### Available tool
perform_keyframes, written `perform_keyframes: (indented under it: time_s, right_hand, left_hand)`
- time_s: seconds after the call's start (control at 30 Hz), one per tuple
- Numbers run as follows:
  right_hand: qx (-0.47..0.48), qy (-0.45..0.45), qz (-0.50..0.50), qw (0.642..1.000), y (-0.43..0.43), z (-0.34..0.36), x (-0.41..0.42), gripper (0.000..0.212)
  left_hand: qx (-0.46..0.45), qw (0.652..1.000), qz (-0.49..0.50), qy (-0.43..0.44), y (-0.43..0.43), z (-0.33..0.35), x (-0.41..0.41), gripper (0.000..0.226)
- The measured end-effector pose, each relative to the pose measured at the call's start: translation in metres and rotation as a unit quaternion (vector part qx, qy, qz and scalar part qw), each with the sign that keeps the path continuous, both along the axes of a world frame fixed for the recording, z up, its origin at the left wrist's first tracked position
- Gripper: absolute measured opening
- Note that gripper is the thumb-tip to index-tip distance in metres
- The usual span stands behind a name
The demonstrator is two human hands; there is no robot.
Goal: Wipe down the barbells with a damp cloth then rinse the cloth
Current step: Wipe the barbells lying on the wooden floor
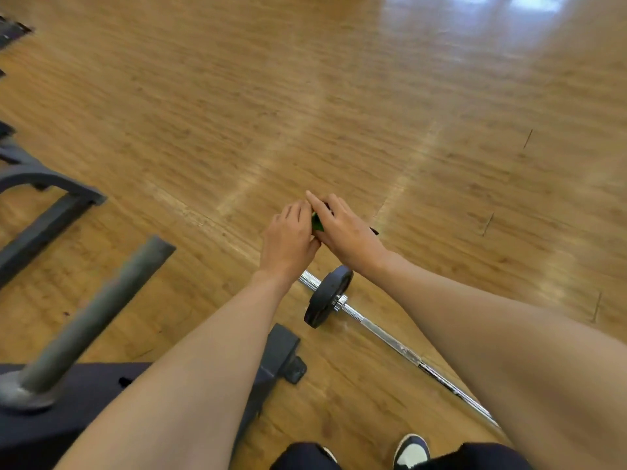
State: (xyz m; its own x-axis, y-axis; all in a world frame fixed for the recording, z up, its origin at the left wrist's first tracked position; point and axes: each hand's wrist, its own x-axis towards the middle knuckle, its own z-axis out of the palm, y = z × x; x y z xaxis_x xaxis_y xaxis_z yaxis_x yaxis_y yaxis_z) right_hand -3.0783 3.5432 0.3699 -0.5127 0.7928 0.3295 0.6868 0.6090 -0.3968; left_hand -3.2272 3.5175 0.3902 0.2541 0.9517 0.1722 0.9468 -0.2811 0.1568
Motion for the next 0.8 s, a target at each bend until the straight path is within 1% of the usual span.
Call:
perform_keyframes:
  time_s: [0.07, 0.13, 0.2, 0.33, 0.43, 0.5, 0.53, 0.63, 0.7, 0.8]
  right_hand:
    - [-0.028, 0.017, 0.007, 0.999, 0.001, -0.040, -0.005, 0.070]
    - [-0.041, 0.010, 0.028, 0.999, 0.002, -0.078, -0.010, 0.074]
    - [-0.042, -0.002, 0.053, 0.998, 0.004, -0.112, -0.014, 0.075]
    - [-0.032, -0.028, 0.086, 0.995, 0.013, -0.175, -0.025, 0.073]
    - [-0.036, -0.042, 0.092, 0.994, 0.020, -0.218, -0.034, 0.075]
    - [-0.045, -0.055, 0.069, 0.995, 0.023, -0.242, -0.033, 0.082]
    - [-0.050, -0.063, 0.051, 0.995, 0.024, -0.255, -0.030, 0.085]
    - [-0.091, -0.122, 0.012, 0.988, 0.017, -0.291, -0.016, 0.086]
    - [-0.126, -0.151, -0.002, 0.980, 0.009, -0.310, -0.007, 0.082]
    - [-0.179, -0.146, -0.042, 0.972, -0.001, -0.329, 0.001, 0.076]
  left_hand:
    - [0.003, 0.999, -0.011, -0.036, -0.003, -0.043, -0.004, 0.056]
    - [-0.016, 0.997, -0.022, -0.077, -0.005, -0.084, -0.010, 0.056]
    - [-0.028, 0.995, -0.031, -0.091, -0.005, -0.123, -0.019, 0.059]
    - [-0.008, 0.996, -0.051, -0.073, -0.002, -0.189, -0.033, 0.055]
    - [0.008, 0.998, -0.041, -0.046, 0.003, -0.229, -0.045, 0.045]
    - [0.037, 0.999, -0.009, -0.033, 0.004, -0.256, -0.055, 0.031]
    - [0.051, 0.998, 0.015, -0.028, 0.005, -0.269, -0.059, 0.029]
    - [0.066, 0.995, 0.075, -0.014, 0.007, -0.306, -0.072, 0.031]
    - [0.072, 0.993, 0.090, 0.002, 0.011, -0.324, -0.078, 0.033]
    - [0.039, 0.995, 0.093, -0.001, 0.014, -0.350, -0.082, 0.038]
